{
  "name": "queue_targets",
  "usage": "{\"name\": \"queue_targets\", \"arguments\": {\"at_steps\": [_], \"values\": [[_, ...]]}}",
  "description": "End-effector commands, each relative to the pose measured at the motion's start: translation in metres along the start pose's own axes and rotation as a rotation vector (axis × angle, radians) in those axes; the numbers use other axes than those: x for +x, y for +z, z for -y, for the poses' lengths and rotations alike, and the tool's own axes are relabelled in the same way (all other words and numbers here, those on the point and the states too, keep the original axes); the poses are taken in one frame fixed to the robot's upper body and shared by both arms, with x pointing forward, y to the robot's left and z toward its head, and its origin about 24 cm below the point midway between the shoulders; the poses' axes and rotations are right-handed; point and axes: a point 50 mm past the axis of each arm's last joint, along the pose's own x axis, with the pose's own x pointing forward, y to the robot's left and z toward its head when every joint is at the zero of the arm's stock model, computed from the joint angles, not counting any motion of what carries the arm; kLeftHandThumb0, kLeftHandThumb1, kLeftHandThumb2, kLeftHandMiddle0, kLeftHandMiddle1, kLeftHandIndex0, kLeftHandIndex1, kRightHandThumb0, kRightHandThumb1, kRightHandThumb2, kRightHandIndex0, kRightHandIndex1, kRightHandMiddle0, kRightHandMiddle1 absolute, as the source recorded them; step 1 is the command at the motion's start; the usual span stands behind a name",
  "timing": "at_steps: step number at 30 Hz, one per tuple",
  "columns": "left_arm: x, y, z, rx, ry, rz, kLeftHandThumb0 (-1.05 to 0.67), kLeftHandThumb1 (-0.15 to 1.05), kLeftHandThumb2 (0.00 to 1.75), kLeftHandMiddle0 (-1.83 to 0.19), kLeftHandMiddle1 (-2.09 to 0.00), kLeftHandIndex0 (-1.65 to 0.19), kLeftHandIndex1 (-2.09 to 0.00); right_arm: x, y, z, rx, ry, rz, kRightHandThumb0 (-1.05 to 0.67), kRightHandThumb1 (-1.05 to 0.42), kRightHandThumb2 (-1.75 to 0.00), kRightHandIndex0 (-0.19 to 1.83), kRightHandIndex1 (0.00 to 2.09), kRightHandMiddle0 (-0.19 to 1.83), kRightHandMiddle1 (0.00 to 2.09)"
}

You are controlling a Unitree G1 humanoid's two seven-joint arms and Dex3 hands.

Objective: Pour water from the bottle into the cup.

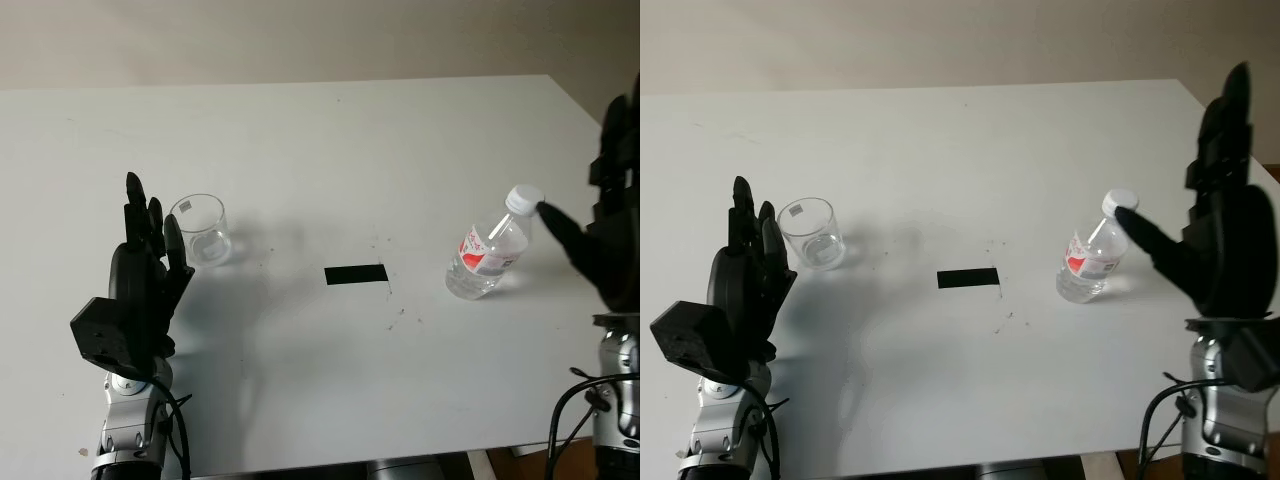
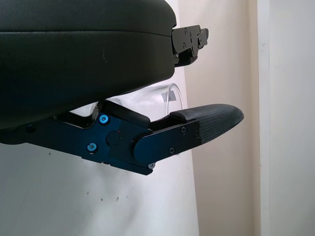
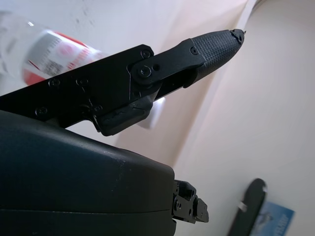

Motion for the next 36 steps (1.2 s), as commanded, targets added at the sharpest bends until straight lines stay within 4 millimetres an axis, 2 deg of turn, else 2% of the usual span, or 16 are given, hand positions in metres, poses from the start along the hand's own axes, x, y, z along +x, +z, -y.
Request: {"name": "queue_targets", "arguments": {"at_steps": [1, 13, 24, 36], "values": [[0.003, 0.004, 0.0, 0.0, -0.005, 0.023, -0.76, 1.05, 0.71, 0.19, -0.24, 0.15, 0.0, -0.003, -0.003, -0.002, 0.018, -0.001, -0.021, -0.95, -1.0, -0.05, -0.19, 0.0, -0.19, 0.0], [0.002, 0.004, -0.001, -0.002, -0.009, 0.025, -0.76, 1.05, 0.7, 0.19, -0.22, 0.16, 0.0, -0.015, -0.019, -0.011, -0.02, -0.03, -0.11, -1.02, -1.02, -0.05, -0.19, 0.0, -0.19, 0.0], [0.002, 0.005, -0.002, -0.003, -0.005, 0.022, -0.75, 1.05, 0.69, 0.19, -0.26, 0.14, 0.0, -0.021, -0.026, -0.021, 0.048, -0.004, -0.118, -0.96, -1.0, -0.05, -0.19, 0.0, -0.19, 0.0], [0.002, 0.004, -0.002, 0.009, -0.01, 0.021, -0.77, 1.05, 0.68, 0.19, -0.24, 0.15, 0.0, -0.029, -0.046, -0.049, 0.148, 0.066, -0.258, -0.91, -1.0, -0.06, -0.19, 0.0, -0.19, 0.0]]}}
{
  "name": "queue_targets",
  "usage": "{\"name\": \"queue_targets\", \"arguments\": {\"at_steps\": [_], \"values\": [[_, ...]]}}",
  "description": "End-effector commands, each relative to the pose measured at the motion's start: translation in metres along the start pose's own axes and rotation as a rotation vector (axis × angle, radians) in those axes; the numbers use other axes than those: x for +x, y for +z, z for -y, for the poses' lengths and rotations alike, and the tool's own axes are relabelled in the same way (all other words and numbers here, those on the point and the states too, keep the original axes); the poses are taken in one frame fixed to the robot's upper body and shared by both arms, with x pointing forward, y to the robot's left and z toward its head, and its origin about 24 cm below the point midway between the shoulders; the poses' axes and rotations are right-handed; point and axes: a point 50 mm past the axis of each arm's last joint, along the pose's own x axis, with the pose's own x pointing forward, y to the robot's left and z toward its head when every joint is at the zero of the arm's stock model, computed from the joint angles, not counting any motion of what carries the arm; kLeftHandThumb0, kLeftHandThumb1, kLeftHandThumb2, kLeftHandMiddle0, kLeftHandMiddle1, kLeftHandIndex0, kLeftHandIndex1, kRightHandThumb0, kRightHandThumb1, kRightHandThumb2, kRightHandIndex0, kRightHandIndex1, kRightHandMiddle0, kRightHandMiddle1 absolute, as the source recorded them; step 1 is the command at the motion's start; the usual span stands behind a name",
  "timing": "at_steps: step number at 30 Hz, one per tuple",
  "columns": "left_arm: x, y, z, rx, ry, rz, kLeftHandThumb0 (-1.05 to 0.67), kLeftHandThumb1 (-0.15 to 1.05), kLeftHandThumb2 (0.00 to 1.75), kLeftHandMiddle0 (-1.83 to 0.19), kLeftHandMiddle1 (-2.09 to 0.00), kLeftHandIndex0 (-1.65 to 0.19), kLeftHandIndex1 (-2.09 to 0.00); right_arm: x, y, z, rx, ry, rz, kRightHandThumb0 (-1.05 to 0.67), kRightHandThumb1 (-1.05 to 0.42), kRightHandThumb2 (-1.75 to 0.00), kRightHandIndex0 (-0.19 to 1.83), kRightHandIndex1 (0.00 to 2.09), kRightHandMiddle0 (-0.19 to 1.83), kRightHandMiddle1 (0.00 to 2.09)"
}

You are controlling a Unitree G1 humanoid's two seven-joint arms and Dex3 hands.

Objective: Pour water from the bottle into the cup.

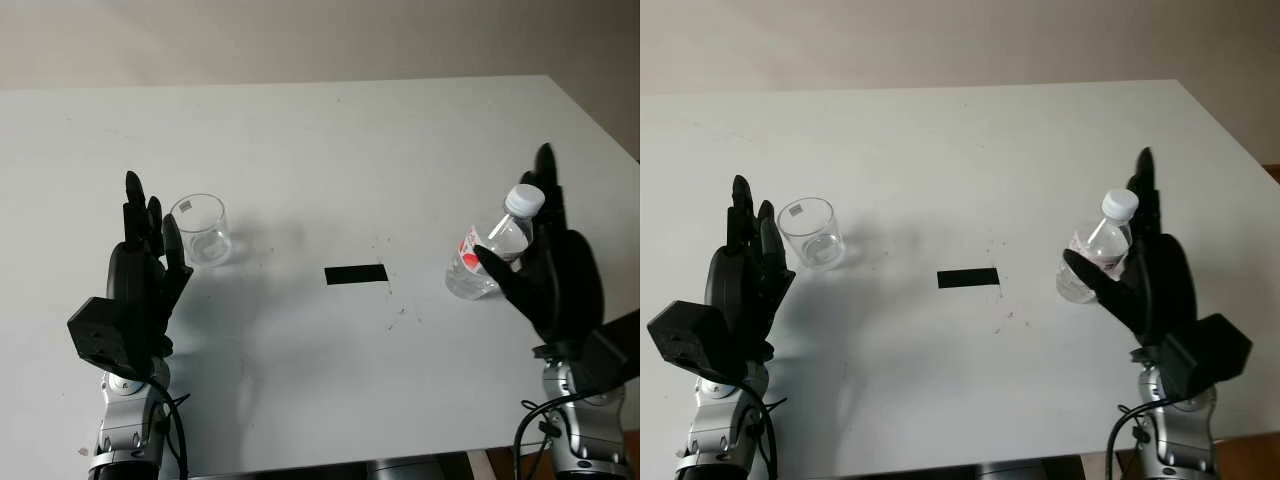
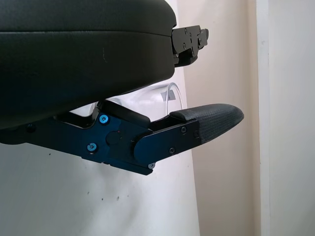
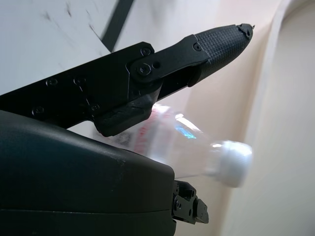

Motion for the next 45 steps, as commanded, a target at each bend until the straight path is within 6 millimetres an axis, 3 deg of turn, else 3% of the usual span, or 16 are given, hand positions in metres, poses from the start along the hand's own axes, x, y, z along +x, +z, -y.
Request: {"name": "queue_targets", "arguments": {"at_steps": [1, 14, 24, 45], "values": [[0.002, 0.004, -0.001, 0.002, 0.0, 0.018, -0.76, 1.05, 0.69, 0.19, -0.24, 0.15, 0.0, -0.002, -0.005, -0.002, 0.02, -0.012, -0.022, -0.91, -1.0, -0.05, -0.19, 0.0, -0.19, 0.0], [0.002, 0.004, -0.002, -0.004, 0.005, 0.02, -0.75, 1.05, 0.7, 0.19, -0.25, 0.14, 0.0, -0.003, -0.013, 0.01, 0.054, -0.067, 0.014, -0.87, -0.98, -0.05, -0.19, 0.0, -0.19, 0.0], [0.003, 0.005, -0.003, -0.001, 0.003, 0.025, -0.74, 1.05, 0.7, 0.19, -0.25, 0.14, 0.0, 0.001, -0.013, 0.002, 0.106, -0.075, 0.006, -0.83, -0.97, -0.05, -0.19, 0.0, -0.19, 0.0], [0.002, 0.006, -0.002, -0.003, 0.008, 0.03, -0.75, 1.05, 0.71, 0.19, -0.22, 0.16, 0.0, 0.02, -0.016, -0.007, 0.006, 0.033, -0.011, -0.85, -0.99, -0.05, -0.19, 0.0, -0.19, 0.0]]}}
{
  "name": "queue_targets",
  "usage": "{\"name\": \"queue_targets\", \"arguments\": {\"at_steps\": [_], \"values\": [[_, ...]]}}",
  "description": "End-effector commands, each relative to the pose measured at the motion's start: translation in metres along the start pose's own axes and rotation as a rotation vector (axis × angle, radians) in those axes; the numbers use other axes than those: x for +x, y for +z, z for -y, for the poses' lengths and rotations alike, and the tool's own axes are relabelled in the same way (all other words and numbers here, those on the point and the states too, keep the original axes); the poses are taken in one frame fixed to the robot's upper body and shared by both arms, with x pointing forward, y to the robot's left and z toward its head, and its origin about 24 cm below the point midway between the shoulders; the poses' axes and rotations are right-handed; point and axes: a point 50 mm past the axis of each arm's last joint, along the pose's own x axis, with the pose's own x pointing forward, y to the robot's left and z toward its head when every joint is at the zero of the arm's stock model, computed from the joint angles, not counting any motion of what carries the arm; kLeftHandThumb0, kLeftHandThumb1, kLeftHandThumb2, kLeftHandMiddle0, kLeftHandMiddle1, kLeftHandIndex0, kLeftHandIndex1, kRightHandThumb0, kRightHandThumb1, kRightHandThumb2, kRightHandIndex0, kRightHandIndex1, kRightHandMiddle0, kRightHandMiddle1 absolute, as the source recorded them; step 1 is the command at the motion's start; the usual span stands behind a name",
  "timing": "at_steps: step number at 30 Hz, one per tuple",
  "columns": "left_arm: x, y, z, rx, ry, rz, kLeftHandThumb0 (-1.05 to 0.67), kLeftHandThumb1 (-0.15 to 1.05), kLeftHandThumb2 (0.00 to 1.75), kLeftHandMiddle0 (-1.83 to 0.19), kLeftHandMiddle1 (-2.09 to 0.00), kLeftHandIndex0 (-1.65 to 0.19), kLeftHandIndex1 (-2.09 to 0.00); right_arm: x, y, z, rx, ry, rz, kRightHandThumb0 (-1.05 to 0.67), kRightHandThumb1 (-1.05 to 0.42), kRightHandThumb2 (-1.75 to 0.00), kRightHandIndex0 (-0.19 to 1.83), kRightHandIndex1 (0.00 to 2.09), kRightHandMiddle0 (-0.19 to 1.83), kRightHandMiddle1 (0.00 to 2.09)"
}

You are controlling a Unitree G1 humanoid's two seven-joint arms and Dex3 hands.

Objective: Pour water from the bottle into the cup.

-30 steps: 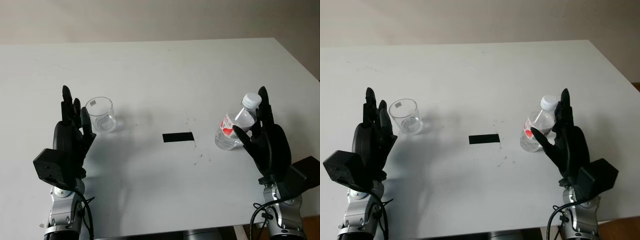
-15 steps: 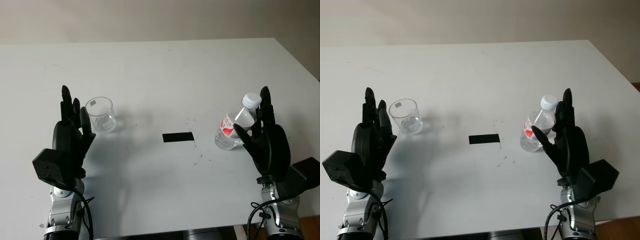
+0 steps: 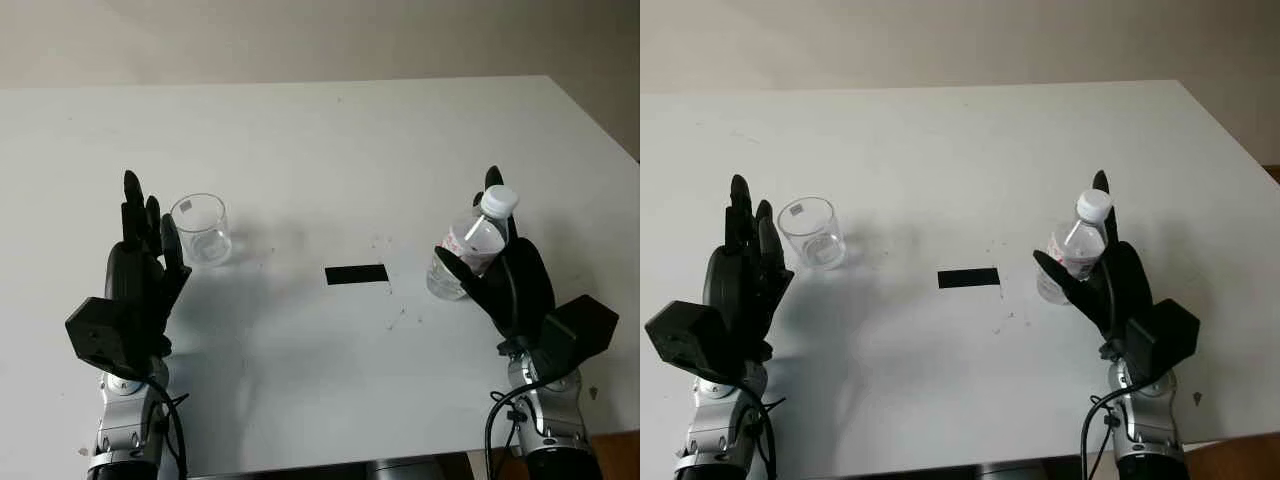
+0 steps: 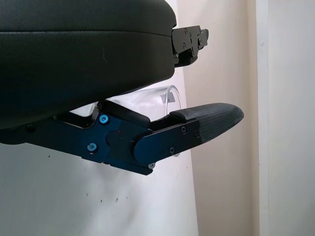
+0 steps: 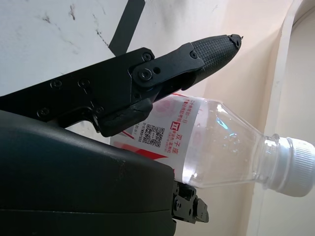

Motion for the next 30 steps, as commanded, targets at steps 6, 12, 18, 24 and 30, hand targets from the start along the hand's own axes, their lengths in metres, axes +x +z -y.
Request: {"name": "queue_targets", "arguments": {"at_steps": [6, 12, 18, 24, 30], "values": [[0.0019, 0.0061, -0.0009, 0.009, 0.0, 0.031, -0.76, 1.05, 0.7, 0.19, -0.25, 0.15, 0.0, 0.0017, 0.0017, 0.0028, 0.109, -0.072, 0.036, -0.7, -0.93, -0.04, -0.06, 0.07, 0.01, 0.11], [0.0017, 0.0061, -0.0013, 0.005, -0.002, 0.034, -0.74, 1.05, 0.71, 0.19, -0.25, 0.14, 0.0, 0.0009, 0.0033, 0.0038, 0.047, -0.178, 0.037, -0.46, -0.96, -0.06, 0.47, 1.86, 0.36, 1.77], [0.0016, 0.0065, -0.0005, 0.011, 0.003, 0.035, -0.75, 1.05, 0.7, 0.19, -0.27, 0.13, 0.0, 0.0001, 0.0047, 0.0047, 0.022, -0.177, 0.045, -0.33, -1.03, -0.06, 0.54, 2.09, 0.46, 2.09], [0.0011, 0.0061, -0.0004, 0.009, 0.004, 0.038, -0.76, 1.05, 0.7, 0.19, -0.27, 0.13, 0.0, -0.0006, 0.0062, 0.0044, 0.016, -0.121, 0.062, -0.25, -1.04, -0.06, 0.56, 2.09, 0.48, 2.09], [0.0007, 0.0059, 0.0002, 0.008, 0.007, 0.038, -0.75, 1.05, 0.7, 0.19, -0.26, 0.13, 0.0, 0.0001, 0.0049, 0.003, -0.005, -0.054, 0.031, -0.3, -1.04, -0.05, 0.55, 2.09, 0.45, 2.09]]}}
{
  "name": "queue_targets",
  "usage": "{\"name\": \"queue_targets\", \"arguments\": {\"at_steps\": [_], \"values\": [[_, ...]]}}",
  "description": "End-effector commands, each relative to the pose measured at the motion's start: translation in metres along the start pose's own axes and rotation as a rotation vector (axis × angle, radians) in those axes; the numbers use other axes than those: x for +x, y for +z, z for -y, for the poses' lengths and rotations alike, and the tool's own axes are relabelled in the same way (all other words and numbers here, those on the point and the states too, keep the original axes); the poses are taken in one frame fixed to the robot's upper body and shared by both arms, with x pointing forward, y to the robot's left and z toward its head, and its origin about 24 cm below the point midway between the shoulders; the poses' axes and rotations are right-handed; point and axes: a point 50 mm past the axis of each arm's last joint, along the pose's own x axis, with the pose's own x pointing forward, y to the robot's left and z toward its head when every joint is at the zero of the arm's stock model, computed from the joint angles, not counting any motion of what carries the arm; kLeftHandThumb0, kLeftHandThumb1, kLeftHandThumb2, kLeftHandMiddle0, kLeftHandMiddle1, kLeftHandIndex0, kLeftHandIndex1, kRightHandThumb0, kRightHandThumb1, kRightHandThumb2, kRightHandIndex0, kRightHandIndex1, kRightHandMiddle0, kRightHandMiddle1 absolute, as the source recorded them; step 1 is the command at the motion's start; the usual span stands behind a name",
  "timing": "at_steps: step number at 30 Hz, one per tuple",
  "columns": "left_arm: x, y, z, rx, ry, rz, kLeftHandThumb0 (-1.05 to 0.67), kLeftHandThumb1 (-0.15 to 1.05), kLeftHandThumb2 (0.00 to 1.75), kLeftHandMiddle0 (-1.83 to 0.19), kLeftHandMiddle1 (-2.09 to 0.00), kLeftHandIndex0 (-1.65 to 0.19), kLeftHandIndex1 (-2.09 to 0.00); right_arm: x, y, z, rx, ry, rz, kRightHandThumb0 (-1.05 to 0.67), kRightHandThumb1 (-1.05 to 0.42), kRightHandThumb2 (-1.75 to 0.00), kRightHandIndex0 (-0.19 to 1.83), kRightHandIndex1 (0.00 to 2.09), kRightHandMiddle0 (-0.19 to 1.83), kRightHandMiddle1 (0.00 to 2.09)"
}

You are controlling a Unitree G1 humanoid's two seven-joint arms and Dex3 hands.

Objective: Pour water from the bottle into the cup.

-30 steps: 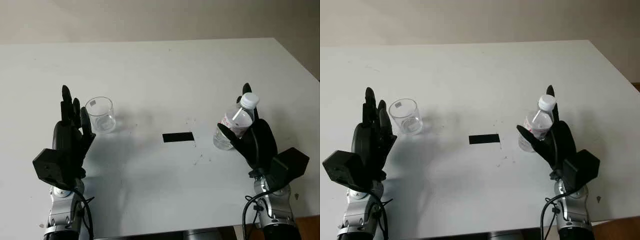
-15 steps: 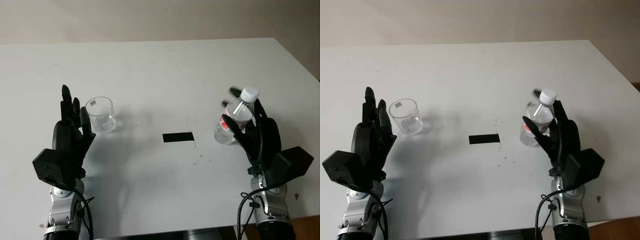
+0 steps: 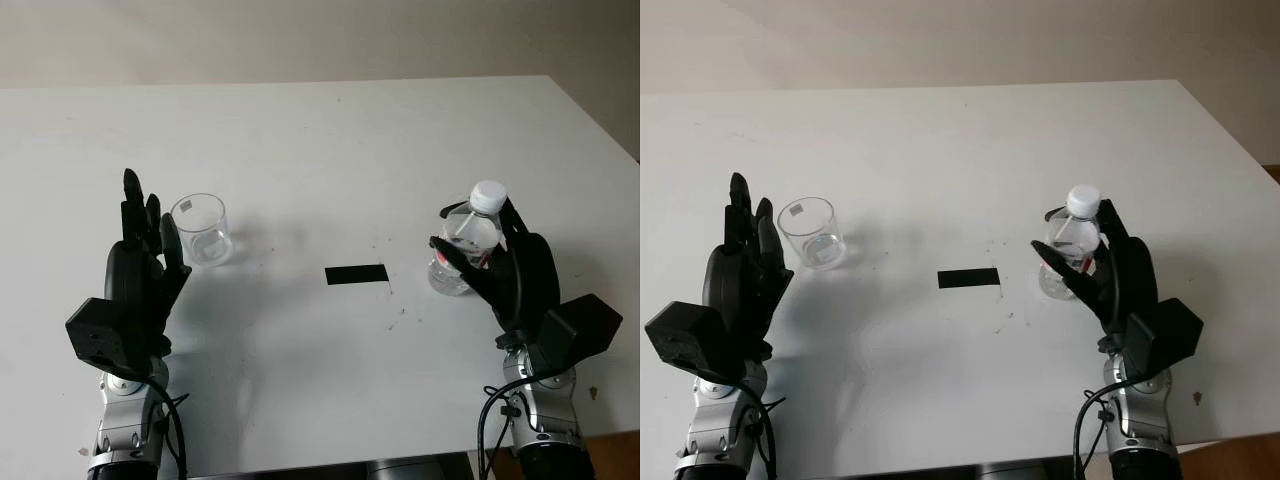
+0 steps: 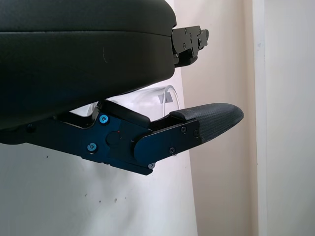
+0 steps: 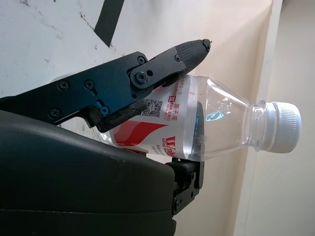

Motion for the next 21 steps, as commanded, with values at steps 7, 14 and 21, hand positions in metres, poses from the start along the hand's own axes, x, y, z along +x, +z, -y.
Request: {"name": "queue_targets", "arguments": {"at_steps": [7, 14, 21], "values": [[0.001, 0.004, 0.0, 0.006, 0.0, 0.023, -0.76, 1.05, 0.7, 0.19, -0.26, 0.14, 0.0, 0.03, 0.014, -0.016, -0.042, 0.104, 0.021, -0.33, -1.03, -0.05, 0.58, 2.09, 0.41, 2.09], [0.0, 0.004, 0.001, 0.002, 0.004, 0.016, -0.74, 1.05, 0.7, 0.19, -0.28, 0.13, 0.0, 0.109, 0.057, -0.051, -0.229, 0.208, 0.096, -0.23, -1.05, -0.09, 0.7, 2.09, 0.54, 2.09], [-0.001, 0.004, 0.005, -0.019, 0.016, 0.02, -0.75, 1.05, 0.75, 0.19, -0.25, 0.15, 0.0, 0.149, 0.088, -0.092, -0.376, 0.306, 0.105, -0.14, -1.05, -0.13, 0.97, 2.09, 0.84, 2.09]]}}
